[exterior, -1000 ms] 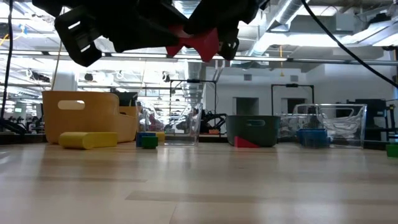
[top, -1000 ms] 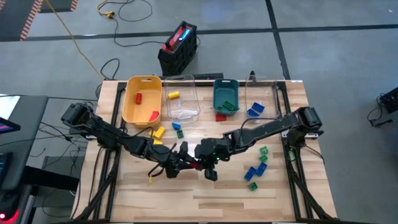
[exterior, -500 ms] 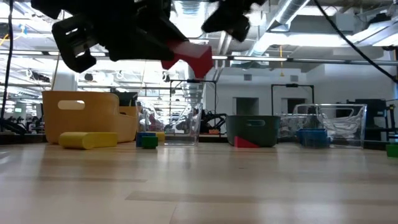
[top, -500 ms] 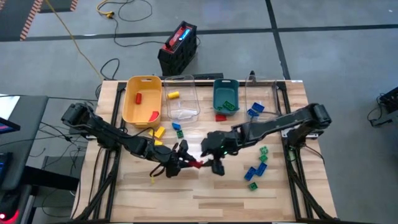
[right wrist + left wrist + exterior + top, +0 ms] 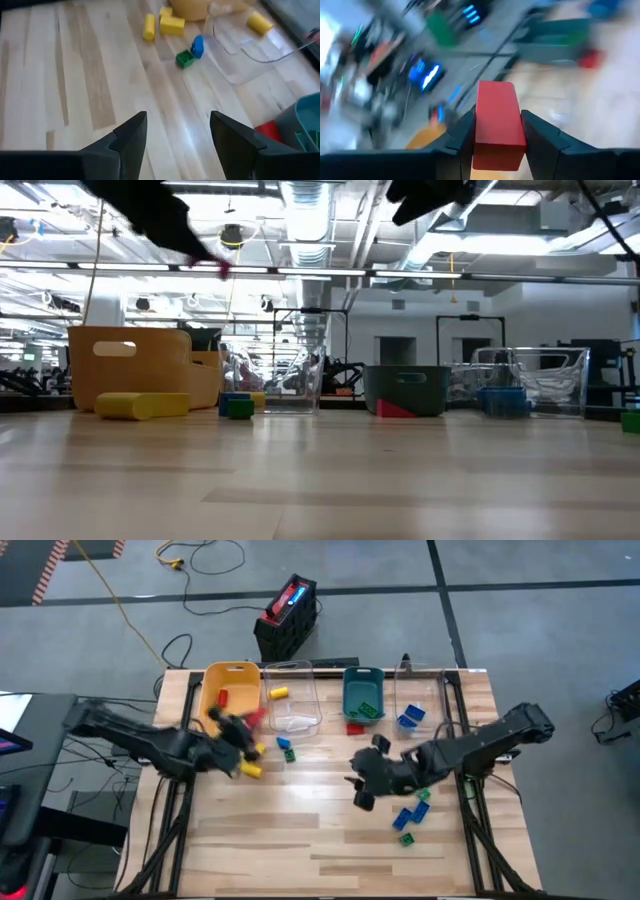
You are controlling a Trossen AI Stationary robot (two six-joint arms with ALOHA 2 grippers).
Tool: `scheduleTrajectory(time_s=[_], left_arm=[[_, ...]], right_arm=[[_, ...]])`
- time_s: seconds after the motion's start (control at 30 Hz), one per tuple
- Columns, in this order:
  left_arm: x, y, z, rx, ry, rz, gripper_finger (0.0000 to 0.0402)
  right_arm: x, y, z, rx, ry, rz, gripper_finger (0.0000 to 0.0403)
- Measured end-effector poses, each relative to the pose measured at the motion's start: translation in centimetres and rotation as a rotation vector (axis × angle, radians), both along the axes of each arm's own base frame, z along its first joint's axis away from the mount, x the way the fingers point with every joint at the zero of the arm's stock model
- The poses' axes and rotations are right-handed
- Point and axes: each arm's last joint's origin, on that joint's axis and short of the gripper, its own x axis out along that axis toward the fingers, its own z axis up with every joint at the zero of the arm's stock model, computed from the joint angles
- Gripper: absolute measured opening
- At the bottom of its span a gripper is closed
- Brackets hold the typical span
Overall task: Sort blocks
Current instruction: Put the red block into the yellow bin
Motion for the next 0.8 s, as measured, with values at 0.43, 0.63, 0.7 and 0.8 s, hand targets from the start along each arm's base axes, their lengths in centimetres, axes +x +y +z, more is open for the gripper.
scheduleTrajectory(time_s=[0.43,0.63,0.7,0.8], left_arm=[[-5.4,9.0,-2.0,-0.62,0.08,0.408,0.0137],[-4.6,11.2,-4.8,-0.778,0.331,0.489,0.0138],[-4.1,11.5,-5.6,-0.815,0.401,0.483,0.0138],[-3.5,11.7,-6.4,-0.821,0.481,0.458,0.0141]], right_arm=[[-0.5,2.6,-3.6,-0.025,-0.106,0.011,0.023],[-0.5,2.6,-3.6,-0.031,-0.102,0.019,0.023],[-0.6,2.6,-3.6,-0.032,-0.099,0.019,0.023],[-0.7,2.9,-3.7,-0.034,-0.092,0.028,0.023]])
